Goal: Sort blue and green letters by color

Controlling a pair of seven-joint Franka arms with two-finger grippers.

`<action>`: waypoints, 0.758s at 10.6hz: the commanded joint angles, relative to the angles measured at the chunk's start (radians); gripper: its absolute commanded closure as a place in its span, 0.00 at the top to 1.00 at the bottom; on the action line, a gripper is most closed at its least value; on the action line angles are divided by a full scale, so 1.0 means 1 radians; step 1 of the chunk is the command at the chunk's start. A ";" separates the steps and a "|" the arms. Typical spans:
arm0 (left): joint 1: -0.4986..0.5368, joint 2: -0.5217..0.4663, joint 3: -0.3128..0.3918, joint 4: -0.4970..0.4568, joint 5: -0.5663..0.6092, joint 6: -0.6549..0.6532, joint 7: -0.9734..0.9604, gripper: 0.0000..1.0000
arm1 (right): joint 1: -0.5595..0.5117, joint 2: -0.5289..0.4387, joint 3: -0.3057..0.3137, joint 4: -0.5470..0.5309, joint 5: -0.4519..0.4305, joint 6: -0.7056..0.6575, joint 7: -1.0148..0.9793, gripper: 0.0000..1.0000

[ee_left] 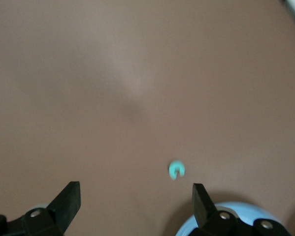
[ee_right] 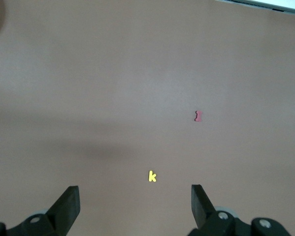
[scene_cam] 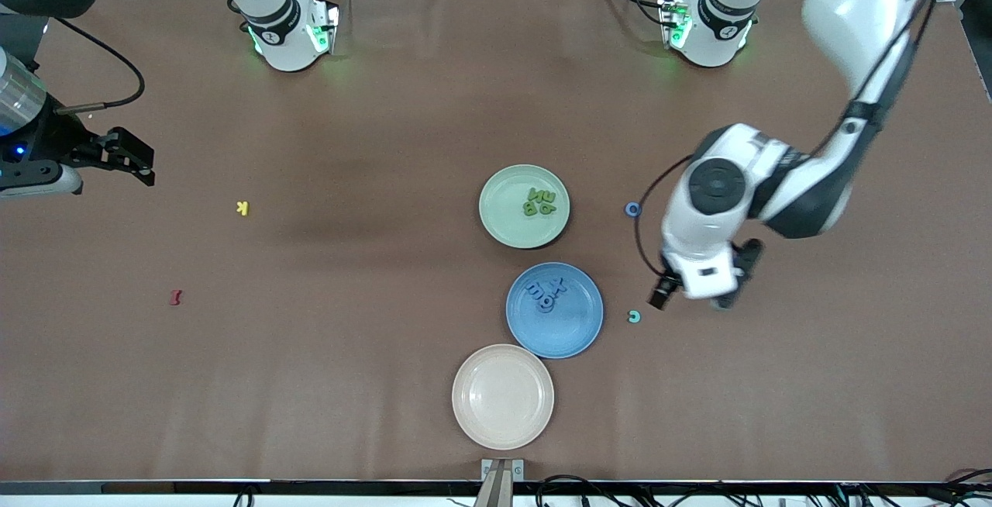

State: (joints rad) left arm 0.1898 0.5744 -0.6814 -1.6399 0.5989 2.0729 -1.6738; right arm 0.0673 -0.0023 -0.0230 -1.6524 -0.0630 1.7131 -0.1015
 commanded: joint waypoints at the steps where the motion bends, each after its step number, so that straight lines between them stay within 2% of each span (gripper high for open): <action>1: 0.017 -0.099 -0.010 0.009 -0.044 -0.097 -0.007 1.00 | 0.000 -0.002 0.003 0.008 -0.012 -0.007 0.009 1.00; 3: 0.031 -0.180 -0.036 0.012 -0.045 -0.167 0.008 1.00 | 0.000 -0.002 0.003 0.008 -0.012 -0.007 0.009 1.00; 5: 0.059 -0.226 -0.055 0.012 -0.123 -0.258 0.101 1.00 | 0.000 -0.002 0.003 0.008 -0.012 -0.007 0.009 1.00; 8: 0.076 -0.286 -0.046 -0.047 -0.183 -0.272 0.227 1.00 | 0.000 -0.002 0.003 0.006 -0.012 -0.007 0.009 1.00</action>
State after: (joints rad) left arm 0.2407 0.3550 -0.7296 -1.6164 0.4779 1.8072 -1.5442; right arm 0.0675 -0.0023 -0.0231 -1.6522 -0.0630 1.7131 -0.1015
